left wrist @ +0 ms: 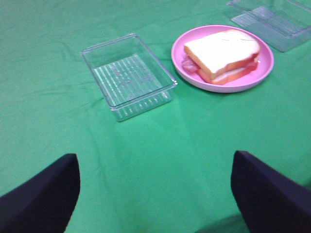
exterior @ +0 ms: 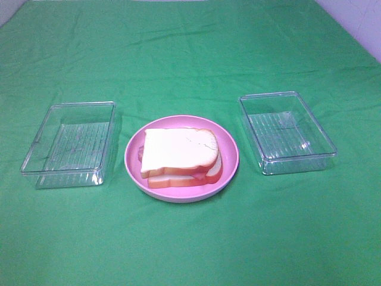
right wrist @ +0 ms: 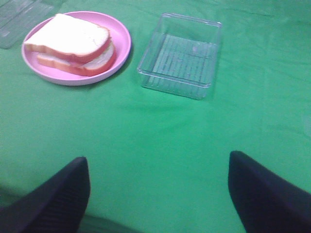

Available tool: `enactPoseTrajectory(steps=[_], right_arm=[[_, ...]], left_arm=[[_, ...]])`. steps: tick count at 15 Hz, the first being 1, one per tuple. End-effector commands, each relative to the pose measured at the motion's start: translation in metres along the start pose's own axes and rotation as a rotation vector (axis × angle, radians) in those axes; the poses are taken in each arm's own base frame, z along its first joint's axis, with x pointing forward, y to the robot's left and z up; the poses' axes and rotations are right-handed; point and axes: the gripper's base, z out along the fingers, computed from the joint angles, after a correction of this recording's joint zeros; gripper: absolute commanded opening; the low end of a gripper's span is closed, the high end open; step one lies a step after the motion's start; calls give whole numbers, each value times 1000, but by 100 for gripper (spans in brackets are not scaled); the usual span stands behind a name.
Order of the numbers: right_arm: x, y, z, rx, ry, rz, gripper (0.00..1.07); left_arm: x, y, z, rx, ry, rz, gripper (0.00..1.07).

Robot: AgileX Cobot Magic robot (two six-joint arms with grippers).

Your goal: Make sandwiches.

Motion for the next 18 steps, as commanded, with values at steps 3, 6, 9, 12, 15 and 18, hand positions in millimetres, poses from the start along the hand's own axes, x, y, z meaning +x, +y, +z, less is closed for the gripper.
enactPoseTrajectory(steps=[3,6,9,12,15,18], right_arm=[[1,1,-1,137,-26,90,76],[2,2,-2,150,-37,99,76],[1,3,-2,148,-38,100,76],[4,4,-4,151,-63,96,76],[4,4,-4,148,-64,97,76],[4,4,-4,148,-64,97,76]], left_arm=[[0,-2,-1,-238,-33,-112,80],[0,-3,-1,-290,-33,-137,80],[0,-3,-1,-290,-33,-137,80],[0,-3,-1,-291,-33,-138,80],[0,-3,-1,-291,-34,-138,80],[0,-3,-1,-291,-34,-138,80]])
